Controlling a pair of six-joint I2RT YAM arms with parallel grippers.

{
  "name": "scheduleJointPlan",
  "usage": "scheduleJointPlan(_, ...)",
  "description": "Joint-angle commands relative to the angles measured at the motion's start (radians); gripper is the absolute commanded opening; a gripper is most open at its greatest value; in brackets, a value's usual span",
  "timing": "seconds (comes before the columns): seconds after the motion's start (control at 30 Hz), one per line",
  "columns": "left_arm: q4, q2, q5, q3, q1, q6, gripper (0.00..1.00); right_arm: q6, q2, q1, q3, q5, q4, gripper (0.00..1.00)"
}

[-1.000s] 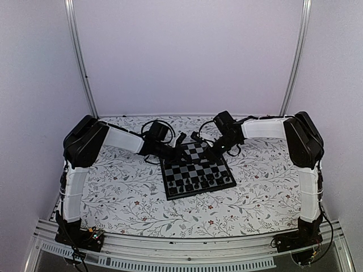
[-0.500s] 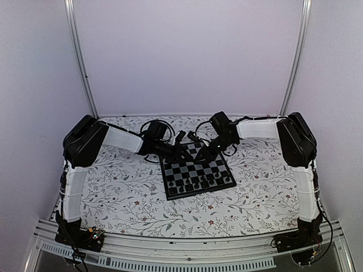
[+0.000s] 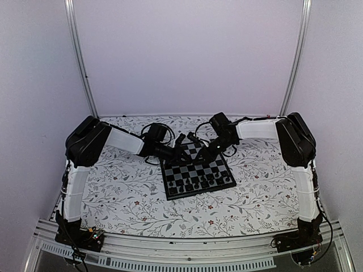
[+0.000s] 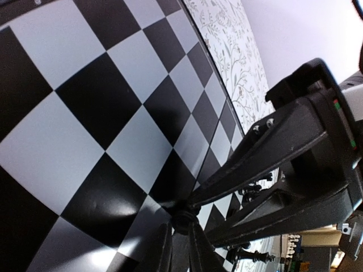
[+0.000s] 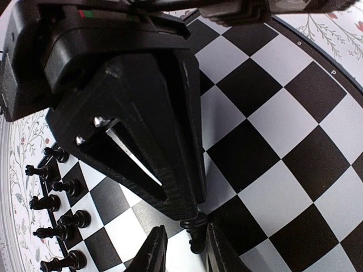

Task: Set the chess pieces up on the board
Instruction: Adjust the chess piece on the chessboard.

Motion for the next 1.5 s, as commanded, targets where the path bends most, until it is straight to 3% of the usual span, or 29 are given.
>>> scheduleJointPlan(0.0,0.026,0.024,0.019,0.017,0.015,-0.005,0.14,0.01,0.017,0.009,0.033,-0.009,0.001,0.26)
scheduleJointPlan(0.57,-0.046,0.01,-0.054,0.044,0.003,0.07,0.28,-0.032,-0.036,0.01,-0.069,0.066,0.01,0.32)
scheduleJointPlan(0.87,-0.221,0.038,-0.177,0.14,-0.043,0.173,0.28,-0.055,-0.058,0.01,-0.1,0.082,0.012,0.32)
scheduleJointPlan(1.47,-0.456,0.058,-0.362,0.259,-0.112,0.23,0.29,-0.057,-0.056,0.008,-0.114,0.078,0.017,0.29)
